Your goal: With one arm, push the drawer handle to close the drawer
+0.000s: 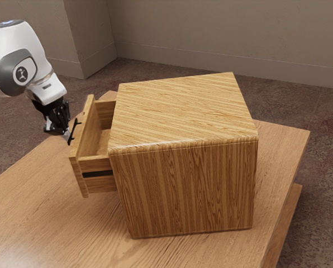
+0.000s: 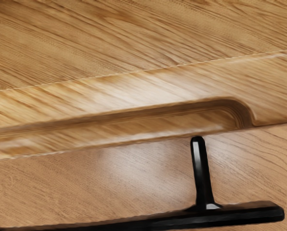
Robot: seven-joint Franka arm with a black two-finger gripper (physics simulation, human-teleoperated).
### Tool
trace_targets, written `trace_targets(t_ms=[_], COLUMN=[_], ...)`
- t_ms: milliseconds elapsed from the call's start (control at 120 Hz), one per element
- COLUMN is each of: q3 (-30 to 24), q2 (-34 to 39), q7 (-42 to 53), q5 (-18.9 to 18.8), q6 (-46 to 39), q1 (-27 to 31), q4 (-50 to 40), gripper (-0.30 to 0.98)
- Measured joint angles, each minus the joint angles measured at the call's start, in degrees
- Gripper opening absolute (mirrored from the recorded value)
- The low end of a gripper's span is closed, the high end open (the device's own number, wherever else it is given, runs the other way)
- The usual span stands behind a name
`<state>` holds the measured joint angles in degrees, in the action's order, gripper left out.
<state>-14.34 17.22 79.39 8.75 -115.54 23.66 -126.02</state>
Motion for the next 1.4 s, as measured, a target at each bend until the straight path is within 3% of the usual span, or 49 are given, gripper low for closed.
trace_targets(t_ms=[625, 1233, 1308, 1400], q3=[-7.8, -10.25, -10.04, -9.88], q2=[-2.26, -1.99, -0.4, 0.72], q7=[-5.14, -8.27, -8.48, -8.71], q5=[0.74, 0.43, -0.7, -1.47], q6=[-1.67, -1.79, -0.27, 2.6], q1=[-0.04, 1.45, 4.09, 7.83], q4=[2.12, 4.26, 4.26, 5.19], gripper=[-0.1, -0.1, -0.05, 0.15])
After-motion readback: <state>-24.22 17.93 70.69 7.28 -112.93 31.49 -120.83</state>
